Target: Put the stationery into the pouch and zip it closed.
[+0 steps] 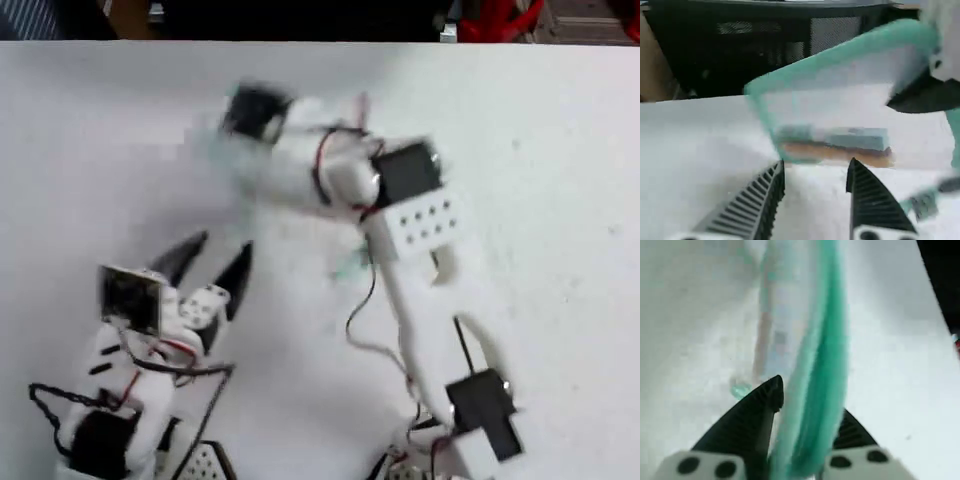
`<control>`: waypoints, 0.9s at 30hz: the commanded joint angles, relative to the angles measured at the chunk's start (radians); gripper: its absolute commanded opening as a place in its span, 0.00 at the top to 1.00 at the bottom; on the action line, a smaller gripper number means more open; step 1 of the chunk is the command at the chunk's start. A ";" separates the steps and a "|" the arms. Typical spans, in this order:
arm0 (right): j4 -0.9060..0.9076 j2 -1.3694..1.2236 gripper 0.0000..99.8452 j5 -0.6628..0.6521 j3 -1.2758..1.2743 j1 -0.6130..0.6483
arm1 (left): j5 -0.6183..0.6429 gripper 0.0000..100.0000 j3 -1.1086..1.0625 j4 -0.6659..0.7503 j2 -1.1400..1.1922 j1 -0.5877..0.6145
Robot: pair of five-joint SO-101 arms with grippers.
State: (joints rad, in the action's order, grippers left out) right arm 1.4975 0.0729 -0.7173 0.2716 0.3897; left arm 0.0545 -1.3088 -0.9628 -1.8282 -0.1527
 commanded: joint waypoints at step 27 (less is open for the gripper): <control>0.199 0.113 0.98 -0.555 -0.201 0.015 | 0.086 0.78 -0.094 0.176 0.001 0.108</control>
State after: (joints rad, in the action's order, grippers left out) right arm 1.6617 0.0591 -1.1531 0.0798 0.3498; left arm 0.1297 -1.4055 -0.8155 -1.8251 -0.0499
